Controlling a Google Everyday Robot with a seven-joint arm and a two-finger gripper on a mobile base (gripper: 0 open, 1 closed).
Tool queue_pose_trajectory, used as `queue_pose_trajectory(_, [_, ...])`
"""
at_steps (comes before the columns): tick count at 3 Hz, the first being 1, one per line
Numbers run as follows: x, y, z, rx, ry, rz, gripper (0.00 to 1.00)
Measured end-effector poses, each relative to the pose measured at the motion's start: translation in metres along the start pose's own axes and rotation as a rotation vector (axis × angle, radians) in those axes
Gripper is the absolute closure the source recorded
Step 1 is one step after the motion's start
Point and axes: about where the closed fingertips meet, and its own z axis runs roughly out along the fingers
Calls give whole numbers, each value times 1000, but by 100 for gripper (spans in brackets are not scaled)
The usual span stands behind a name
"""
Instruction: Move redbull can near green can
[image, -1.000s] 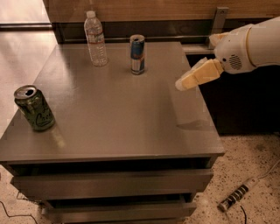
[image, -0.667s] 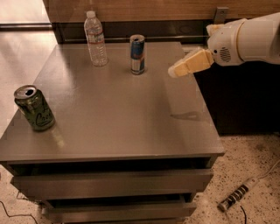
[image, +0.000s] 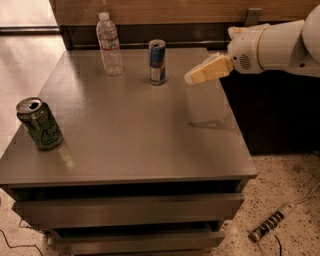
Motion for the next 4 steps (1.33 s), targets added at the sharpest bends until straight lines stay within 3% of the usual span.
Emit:
queue_pose_trajectory(2, [0, -20, 83, -69, -163, 69, 0])
queue_pose_trajectory(4, [-3, -30, 123, -128, -270, 135, 0])
